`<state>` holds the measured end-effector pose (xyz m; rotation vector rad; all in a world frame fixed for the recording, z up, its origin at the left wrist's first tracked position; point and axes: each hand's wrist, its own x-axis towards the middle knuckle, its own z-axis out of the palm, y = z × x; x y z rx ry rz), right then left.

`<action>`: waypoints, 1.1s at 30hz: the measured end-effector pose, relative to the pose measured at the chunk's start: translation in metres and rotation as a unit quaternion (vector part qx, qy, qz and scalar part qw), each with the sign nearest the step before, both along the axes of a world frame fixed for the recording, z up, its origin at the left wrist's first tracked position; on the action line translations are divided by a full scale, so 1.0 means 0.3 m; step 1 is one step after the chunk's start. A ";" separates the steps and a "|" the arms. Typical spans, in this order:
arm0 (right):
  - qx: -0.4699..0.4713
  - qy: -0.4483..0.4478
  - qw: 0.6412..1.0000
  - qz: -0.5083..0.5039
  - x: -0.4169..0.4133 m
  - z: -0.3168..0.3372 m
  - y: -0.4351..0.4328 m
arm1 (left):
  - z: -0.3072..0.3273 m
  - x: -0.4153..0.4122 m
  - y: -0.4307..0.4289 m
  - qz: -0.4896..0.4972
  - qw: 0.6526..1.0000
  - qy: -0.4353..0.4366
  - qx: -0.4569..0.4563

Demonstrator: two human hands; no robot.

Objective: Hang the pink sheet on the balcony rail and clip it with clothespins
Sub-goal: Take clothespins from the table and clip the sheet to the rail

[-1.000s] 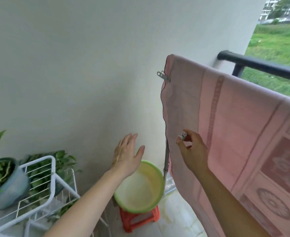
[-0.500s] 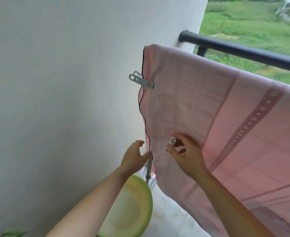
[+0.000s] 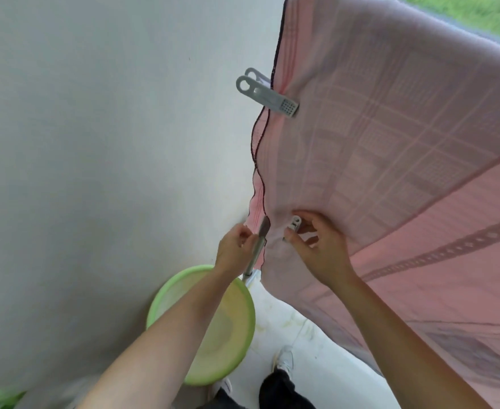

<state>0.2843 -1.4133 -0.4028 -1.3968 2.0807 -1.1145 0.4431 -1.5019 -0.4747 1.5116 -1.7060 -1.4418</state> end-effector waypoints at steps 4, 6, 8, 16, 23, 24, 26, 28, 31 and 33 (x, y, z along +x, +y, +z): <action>-0.009 -0.007 1.000 -0.020 0.006 0.002 -0.016 | -0.020 0.006 0.011 -0.014 0.999 0.039 0.027; -0.017 -0.020 0.999 -0.037 0.009 0.003 -0.014 | -0.020 -0.006 0.016 -0.031 0.999 0.041 0.011; -0.022 -0.030 0.998 -0.046 0.010 0.008 -0.010 | -0.018 -0.023 0.027 -0.019 0.999 0.041 -0.010; -0.044 -0.030 0.996 -0.075 0.013 0.013 0.024 | -0.033 -0.076 0.136 -0.011 0.986 0.069 -0.153; -0.050 -0.031 0.994 -0.097 0.012 0.006 0.073 | 0.041 -0.109 0.123 0.087 0.979 0.044 -0.178; -0.050 -0.029 0.994 -0.096 0.013 0.007 0.080 | 0.053 -0.119 0.108 0.100 0.978 0.033 -0.181; -0.049 -0.024 0.994 -0.094 0.015 0.012 0.088 | 0.070 -0.133 0.079 0.130 0.973 0.032 -0.190; -0.049 -0.024 0.994 -0.094 0.018 0.016 0.092 | 0.067 -0.128 0.071 0.139 0.965 0.057 -0.213; -0.042 -0.028 0.994 -0.093 0.023 0.016 0.099 | 0.031 -0.075 0.118 0.119 0.966 0.097 -0.210; -0.035 -0.021 0.996 -0.081 0.036 0.009 0.112 | 0.009 -0.029 0.165 0.095 0.972 0.093 -0.193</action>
